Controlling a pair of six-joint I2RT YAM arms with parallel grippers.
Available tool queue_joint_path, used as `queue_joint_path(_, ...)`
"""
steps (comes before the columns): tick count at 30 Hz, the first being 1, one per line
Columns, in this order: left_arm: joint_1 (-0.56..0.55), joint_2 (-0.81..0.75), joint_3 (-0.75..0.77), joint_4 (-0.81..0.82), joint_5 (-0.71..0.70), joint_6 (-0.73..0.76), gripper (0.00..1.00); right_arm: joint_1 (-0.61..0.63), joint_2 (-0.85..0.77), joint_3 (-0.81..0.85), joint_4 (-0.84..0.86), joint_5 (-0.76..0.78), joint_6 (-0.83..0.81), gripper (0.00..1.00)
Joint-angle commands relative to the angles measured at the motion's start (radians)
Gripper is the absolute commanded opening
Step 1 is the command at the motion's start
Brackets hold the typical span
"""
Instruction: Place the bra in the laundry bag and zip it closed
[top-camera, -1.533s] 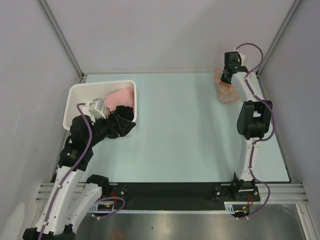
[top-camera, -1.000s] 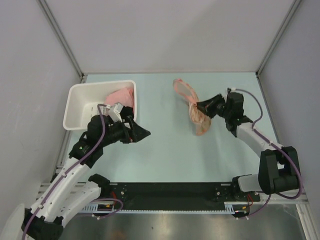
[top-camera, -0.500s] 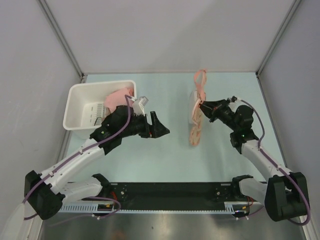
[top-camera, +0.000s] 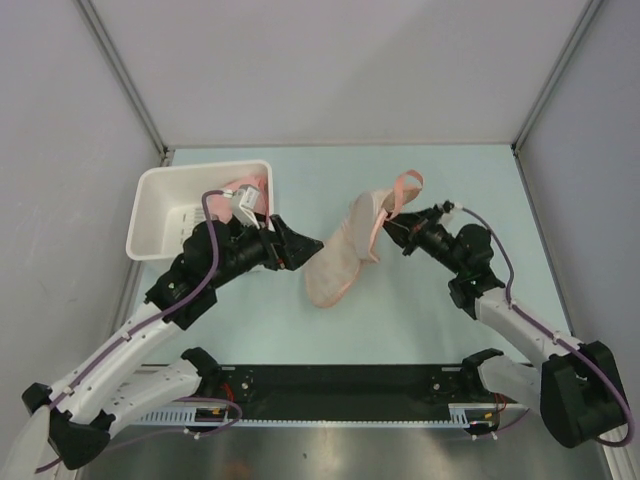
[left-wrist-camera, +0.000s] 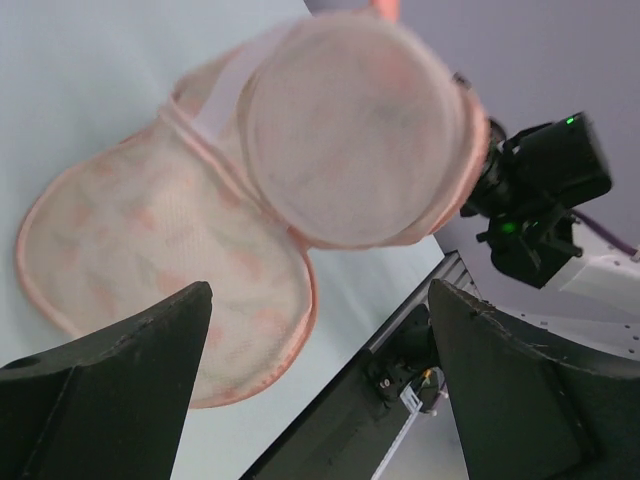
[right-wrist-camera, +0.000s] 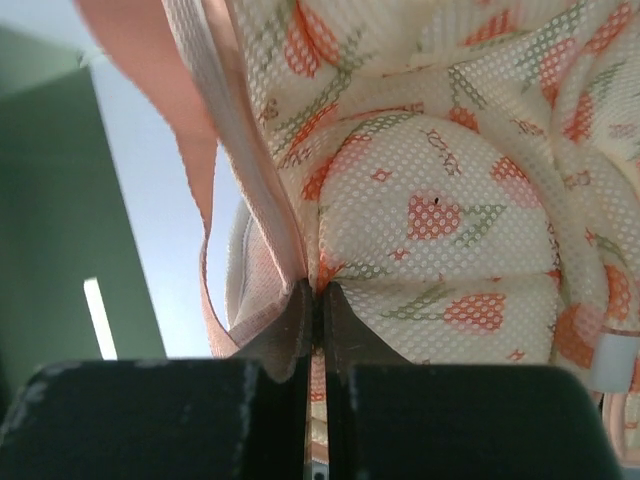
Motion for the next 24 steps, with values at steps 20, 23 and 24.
queue_joint_path(20,-0.127,0.588,0.139,-0.120,0.223,0.159,0.86,-0.550,-0.659,0.138,-1.911,0.342,-0.681,0.91)
queue_joint_path(23,-0.148,0.674,0.167,-0.128,0.195,0.177,0.82,-0.550,-0.547,0.318,-2.059,0.602,-0.735,0.84)
queue_joint_path(24,-0.153,0.695,0.175,-0.123,0.194,0.184,0.80,-0.550,-0.536,0.341,-2.082,0.634,-0.739,0.79)
